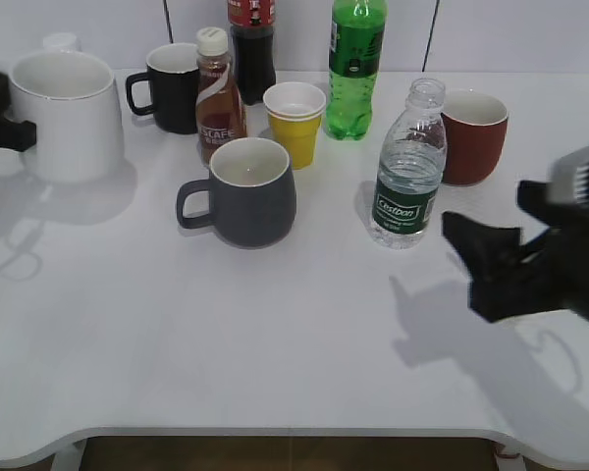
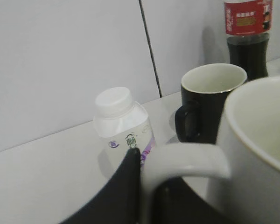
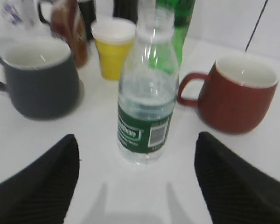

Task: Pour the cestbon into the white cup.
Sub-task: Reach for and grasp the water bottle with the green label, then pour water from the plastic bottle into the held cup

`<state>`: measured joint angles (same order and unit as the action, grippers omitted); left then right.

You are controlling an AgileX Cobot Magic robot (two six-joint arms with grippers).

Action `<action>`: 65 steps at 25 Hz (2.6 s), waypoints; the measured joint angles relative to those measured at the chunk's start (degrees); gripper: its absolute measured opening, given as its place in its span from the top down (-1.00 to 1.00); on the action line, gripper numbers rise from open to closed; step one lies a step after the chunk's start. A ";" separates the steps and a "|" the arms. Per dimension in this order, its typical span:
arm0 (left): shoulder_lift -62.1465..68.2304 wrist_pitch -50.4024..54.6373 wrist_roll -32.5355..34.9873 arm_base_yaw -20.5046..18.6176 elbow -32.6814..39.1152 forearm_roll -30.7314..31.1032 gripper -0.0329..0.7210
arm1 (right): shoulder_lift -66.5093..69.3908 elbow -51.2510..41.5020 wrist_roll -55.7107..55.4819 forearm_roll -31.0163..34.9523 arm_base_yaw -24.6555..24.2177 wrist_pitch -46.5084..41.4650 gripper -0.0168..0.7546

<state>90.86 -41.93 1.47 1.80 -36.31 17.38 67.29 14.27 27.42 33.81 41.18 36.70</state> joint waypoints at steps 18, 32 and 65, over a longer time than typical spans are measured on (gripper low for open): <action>-5.90 4.65 -4.03 1.47 0.00 6.21 0.84 | 39.71 27.46 -13.18 3.38 -5.72 4.90 -0.51; -9.10 11.52 -7.15 21.30 0.05 7.12 0.84 | 27.76 28.57 -1.30 -17.18 -6.55 -14.13 -0.27; -7.90 18.05 -8.18 31.54 0.05 3.71 0.84 | 22.37 34.58 67.43 -24.35 -6.49 -10.80 -0.27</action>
<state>82.95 -23.88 -6.72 33.34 -36.26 21.09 89.66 48.86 94.85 9.47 34.69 25.89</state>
